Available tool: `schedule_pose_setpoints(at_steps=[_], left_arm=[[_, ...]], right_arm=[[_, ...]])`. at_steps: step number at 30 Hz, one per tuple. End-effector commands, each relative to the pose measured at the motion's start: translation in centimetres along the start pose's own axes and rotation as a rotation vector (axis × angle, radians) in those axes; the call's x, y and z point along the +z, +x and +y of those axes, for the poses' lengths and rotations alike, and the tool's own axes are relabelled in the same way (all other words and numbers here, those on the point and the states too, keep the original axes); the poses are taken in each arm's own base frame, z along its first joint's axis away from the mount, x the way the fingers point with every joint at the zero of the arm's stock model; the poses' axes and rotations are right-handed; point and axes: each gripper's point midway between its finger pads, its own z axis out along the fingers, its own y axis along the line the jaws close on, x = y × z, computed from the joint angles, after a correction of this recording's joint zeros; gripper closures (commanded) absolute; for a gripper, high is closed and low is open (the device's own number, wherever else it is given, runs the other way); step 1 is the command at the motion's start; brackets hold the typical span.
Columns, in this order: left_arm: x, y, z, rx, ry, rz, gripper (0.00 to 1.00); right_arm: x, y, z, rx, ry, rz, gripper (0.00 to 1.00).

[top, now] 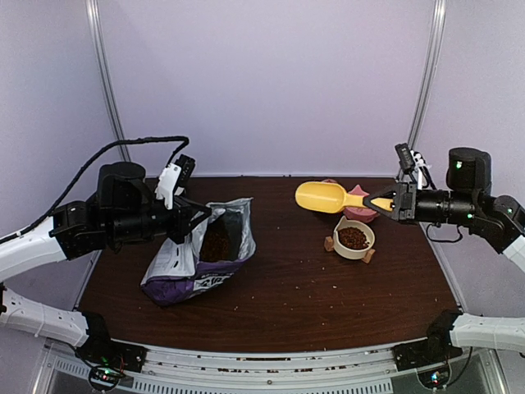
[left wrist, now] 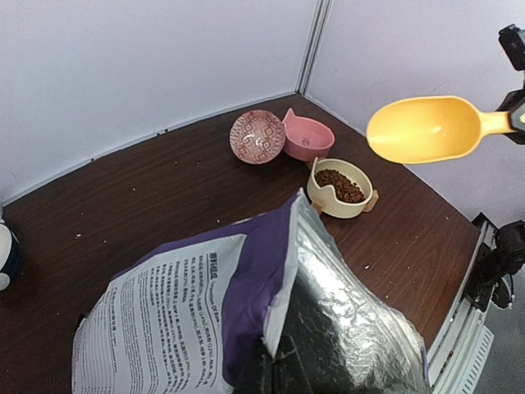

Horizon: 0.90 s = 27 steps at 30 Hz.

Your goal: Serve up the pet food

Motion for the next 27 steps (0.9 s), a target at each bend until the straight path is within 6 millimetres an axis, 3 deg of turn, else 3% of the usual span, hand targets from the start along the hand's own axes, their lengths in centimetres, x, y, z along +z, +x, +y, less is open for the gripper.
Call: schedule_pose_setpoints(at_steps=[1,4,7,13,16,22,24,27], left_arm=[[-0.8,-2.8,-0.8,0.009,0.037,-0.093,1.0],[-0.8,-3.0,-0.8,0.007,0.038,-0.095,1.0],[-0.7,-3.0,-0.9,0.009,0.043,-0.092,1.0],[0.1,-2.5,-1.8,0.02,0.091,-0.064,1.0],[0.9,-2.0,-2.5,0.024,0.123,-0.039,1.0],[2.4,-1.4,-4.2,0.003,0.195,-0.028,1.0],[3.1,-1.0,-5.0,-0.006,0.224,-0.017,1.0],[3.8,-0.7,-6.3,-0.009,0.263,-0.007,1.0]], right_arm=[[-0.5,-0.6,8.5,-0.043,-0.328,0.001,0.94],[1.0,0.9,9.7,-0.079,-0.337,0.074,0.94],[3.3,2.3,8.4,-0.146,-0.213,0.15,0.94],[8.1,3.7,9.2,-0.242,-0.142,0.243,0.94],[11.5,4.2,7.8,-0.278,0.005,0.261,0.94],[19.3,7.3,1.3,-0.223,0.317,0.245,0.96],[22.0,8.4,0.6,-0.205,0.325,0.199,0.96],[25.2,9.9,1.3,-0.191,0.269,0.151,0.96]])
